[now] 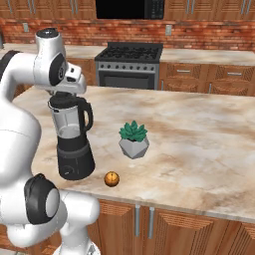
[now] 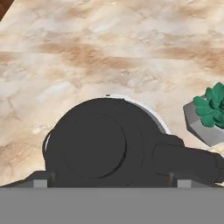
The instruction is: Open the blender lid, put the orange in the blender, close the lid, and start the blender.
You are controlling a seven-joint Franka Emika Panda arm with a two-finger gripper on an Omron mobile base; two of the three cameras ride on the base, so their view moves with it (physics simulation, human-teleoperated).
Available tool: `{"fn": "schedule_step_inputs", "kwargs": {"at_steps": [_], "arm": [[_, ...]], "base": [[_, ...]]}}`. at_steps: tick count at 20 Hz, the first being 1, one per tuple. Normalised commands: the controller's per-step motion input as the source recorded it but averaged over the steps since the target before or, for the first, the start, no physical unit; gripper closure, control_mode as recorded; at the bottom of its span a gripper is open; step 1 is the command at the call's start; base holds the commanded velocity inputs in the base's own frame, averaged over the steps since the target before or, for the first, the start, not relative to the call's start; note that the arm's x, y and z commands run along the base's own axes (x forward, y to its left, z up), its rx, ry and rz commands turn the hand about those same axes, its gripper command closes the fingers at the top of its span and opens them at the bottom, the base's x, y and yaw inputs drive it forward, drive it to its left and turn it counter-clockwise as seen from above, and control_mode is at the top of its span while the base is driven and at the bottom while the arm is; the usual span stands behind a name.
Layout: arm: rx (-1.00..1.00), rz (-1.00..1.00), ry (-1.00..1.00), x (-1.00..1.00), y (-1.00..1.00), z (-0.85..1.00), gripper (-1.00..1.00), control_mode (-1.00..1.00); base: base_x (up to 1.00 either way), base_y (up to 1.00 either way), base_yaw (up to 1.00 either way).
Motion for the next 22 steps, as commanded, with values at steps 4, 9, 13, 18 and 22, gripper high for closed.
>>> {"fn": "schedule_step_inputs", "kwargs": {"at_steps": [4, 9, 13, 18, 22], "arm": [[-0.14, 0.00, 0.14, 0.11, 0.19, 0.00, -1.00, -1.00], [-0.09, 0.00, 0.10, 0.15, 0.03, -0.03, -1.00, -1.00], [-0.04, 0.00, 0.06, 0.07, 0.01, -0.17, -1.00, -1.00], [0.00, 0.00, 0.01, 0.00, -0.01, -0.31, -1.00, -1.00], [0.00, 0.00, 0.01, 0.00, 0.00, -0.26, 1.00, -1.00]], "base": [[0.00, 0.00, 0.00], [0.00, 0.00, 0.00], [0.00, 0.00, 0.00], [0.00, 0.00, 0.00], [0.00, 0.00, 0.00]]}}
